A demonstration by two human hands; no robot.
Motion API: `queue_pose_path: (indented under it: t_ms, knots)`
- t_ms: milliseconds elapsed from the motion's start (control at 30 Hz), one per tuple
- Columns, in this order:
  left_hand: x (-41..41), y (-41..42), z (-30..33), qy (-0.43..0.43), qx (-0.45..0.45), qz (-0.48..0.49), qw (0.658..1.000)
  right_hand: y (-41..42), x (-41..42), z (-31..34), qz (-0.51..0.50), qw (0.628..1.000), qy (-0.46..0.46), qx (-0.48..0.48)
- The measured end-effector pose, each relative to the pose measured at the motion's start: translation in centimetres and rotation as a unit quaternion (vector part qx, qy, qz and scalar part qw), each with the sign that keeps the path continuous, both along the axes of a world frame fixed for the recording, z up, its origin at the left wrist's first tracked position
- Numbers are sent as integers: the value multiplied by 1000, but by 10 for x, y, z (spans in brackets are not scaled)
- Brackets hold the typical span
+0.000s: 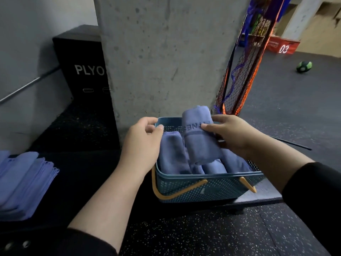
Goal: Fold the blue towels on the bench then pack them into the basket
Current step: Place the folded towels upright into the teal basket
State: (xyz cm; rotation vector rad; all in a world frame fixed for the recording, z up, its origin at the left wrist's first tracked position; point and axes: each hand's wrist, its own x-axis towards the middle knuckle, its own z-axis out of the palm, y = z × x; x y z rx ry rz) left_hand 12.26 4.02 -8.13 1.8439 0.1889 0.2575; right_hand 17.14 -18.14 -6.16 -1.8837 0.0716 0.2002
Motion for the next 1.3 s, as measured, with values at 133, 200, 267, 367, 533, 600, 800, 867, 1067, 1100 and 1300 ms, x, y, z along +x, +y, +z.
queue_pose_path:
  t_ms: [133, 200, 267, 367, 533, 600, 800, 867, 1067, 1100, 1300]
  knots:
    - [0, 7, -9, 48, 157, -44, 985, -13, 17, -25, 3, 995, 69, -77]
    - [0, 6, -13, 70, 192, -62, 977, -11, 19, -35, 22, 988, 81, -128]
    - [1, 5, -15, 83, 217, -73, 970, -8, 23, -45, 32, 976, 87, -199]
    - [4, 5, -18, 86, 225, -84, 967, -10, 31, -55, 35, 905, 18, -423]
    - [9, 6, -24, 80, 249, -101, 960, -23, 31, -39, 220, 834, -147, -484]
    - [9, 7, -25, 80, 263, -100, 956, -26, 29, -43, 298, 810, -65, -501]
    - [0, 14, -21, 78, 236, -114, 962, -14, 25, -41, 286, 801, -49, -524]
    - [-4, 21, -18, 70, 232, -103, 965, -3, 22, -32, 198, 839, -125, -490]
    - [-26, 85, -10, 14, 249, 0, 968, 88, -7, 8, 49, 909, -317, -266]
    - [-30, 101, -11, 12, 255, 16, 967, 109, -14, 12, 58, 915, -319, -239]
    - [-65, 199, -32, 50, 255, 100, 961, 227, -53, 2, 156, 938, -272, -148]
